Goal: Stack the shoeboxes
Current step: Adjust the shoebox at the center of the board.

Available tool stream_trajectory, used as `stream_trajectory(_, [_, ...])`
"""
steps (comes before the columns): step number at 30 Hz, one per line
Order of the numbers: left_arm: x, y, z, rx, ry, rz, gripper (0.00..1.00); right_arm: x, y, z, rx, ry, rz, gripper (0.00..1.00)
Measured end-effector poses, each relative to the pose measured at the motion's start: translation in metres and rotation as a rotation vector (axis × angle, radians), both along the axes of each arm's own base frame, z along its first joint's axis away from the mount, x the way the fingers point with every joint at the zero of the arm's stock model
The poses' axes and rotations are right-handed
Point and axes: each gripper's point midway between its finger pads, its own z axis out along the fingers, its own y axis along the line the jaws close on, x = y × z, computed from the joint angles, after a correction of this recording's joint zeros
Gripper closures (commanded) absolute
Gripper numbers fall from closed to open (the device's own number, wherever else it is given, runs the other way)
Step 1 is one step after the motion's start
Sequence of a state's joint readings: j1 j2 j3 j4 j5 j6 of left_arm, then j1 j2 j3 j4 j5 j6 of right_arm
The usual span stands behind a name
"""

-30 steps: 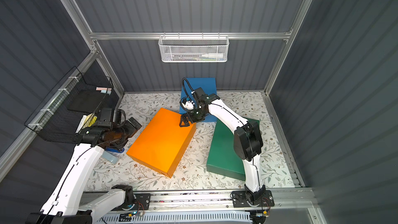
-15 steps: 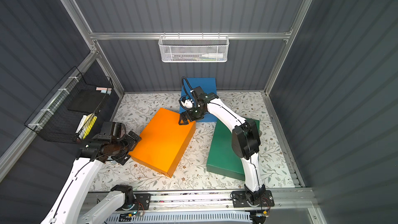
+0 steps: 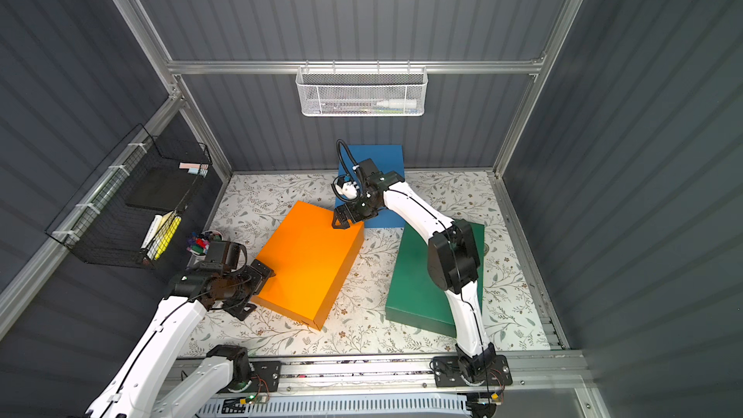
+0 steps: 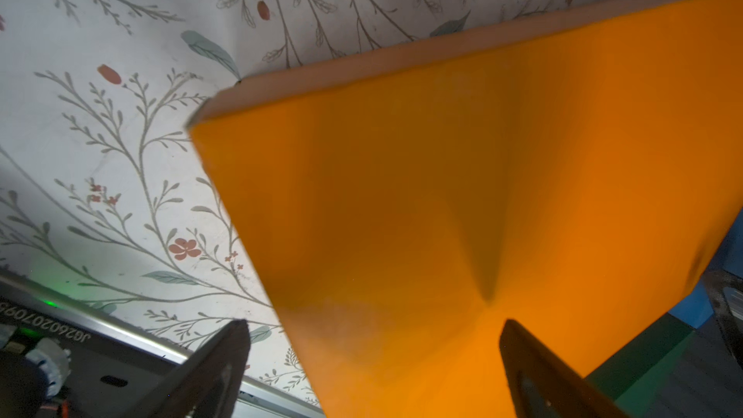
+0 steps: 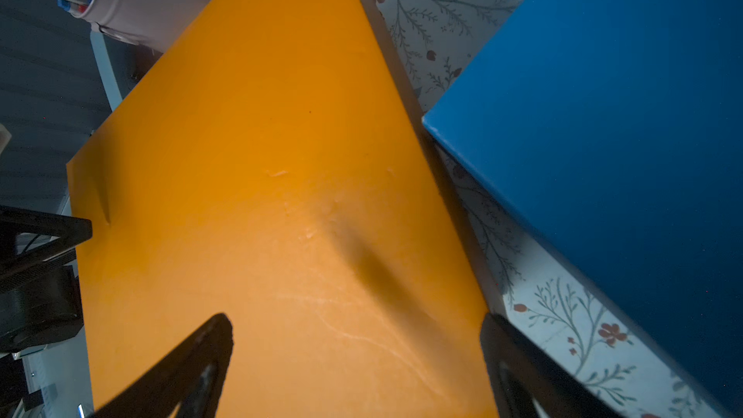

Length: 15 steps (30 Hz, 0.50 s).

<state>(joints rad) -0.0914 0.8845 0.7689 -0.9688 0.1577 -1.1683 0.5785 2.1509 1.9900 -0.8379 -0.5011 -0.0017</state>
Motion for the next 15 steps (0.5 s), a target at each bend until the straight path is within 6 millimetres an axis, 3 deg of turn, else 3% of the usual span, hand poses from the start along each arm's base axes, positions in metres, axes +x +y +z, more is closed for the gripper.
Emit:
stream_trajectory(7, [0.015,0.002,-0.001,0.016,-0.019,0.015,0.0,-0.007,0.0,0.0,0.021,-0.006,0.009,0.01])
stream_trajectory(15, [0.021,0.013,0.0,0.074,-0.009,0.041,0.0,-0.047,-0.012,0.001,-0.003,0.051,0.013,0.01])
